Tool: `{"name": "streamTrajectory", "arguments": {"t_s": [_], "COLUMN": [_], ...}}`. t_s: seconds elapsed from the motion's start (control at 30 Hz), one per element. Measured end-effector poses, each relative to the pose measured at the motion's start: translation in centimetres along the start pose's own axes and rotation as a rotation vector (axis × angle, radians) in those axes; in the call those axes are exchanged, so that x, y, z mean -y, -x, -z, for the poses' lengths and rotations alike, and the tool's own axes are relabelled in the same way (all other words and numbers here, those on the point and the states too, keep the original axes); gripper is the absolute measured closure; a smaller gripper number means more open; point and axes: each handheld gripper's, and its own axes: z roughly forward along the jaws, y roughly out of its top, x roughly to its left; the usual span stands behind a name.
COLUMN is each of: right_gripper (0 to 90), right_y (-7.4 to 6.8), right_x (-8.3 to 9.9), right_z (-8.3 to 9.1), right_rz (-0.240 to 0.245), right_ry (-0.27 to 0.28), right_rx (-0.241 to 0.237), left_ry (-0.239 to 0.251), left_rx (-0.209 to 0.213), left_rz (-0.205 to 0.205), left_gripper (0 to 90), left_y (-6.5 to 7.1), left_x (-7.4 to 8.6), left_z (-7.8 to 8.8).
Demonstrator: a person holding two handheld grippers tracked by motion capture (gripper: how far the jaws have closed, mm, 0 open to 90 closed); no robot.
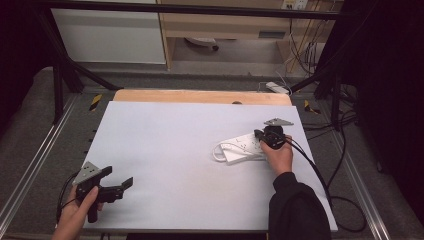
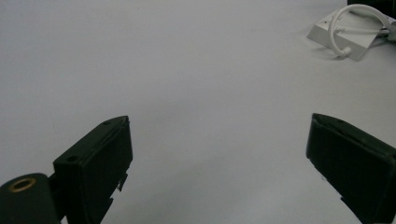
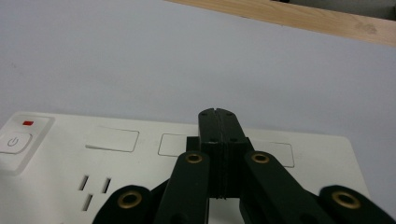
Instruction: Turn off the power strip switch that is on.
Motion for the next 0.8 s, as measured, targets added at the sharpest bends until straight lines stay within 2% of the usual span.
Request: {"name": "streamTrajectory", "arguments": {"t_s": [0.33, 0.47, 0.8], "right_gripper": [90.0, 90.0, 90.0], "right_y": [0.09, -0.02, -0.14], "right_x": [-0.03, -0.04, -0.07], "right_z": [-0.08, -0.10, -0.19], "right_rz": [-0.004, -0.014, -0.014], "right_ry": [-0.001, 0.002, 0.001], "right_rx": [0.000, -0.016, -0.007], "left_ry": [-0.001, -0.001, -0.003], "left_rx": [0.001, 0.000, 0.001], "left_rz": [-0.001, -0.003, -0.006], "left_gripper": [7.1, 7.1, 7.1], "left_y": [0.02, 0.02, 0.04], "left_x": [0.01, 0.01, 0.01], "left_z": [-0.01, -0.01, 0.00]}}
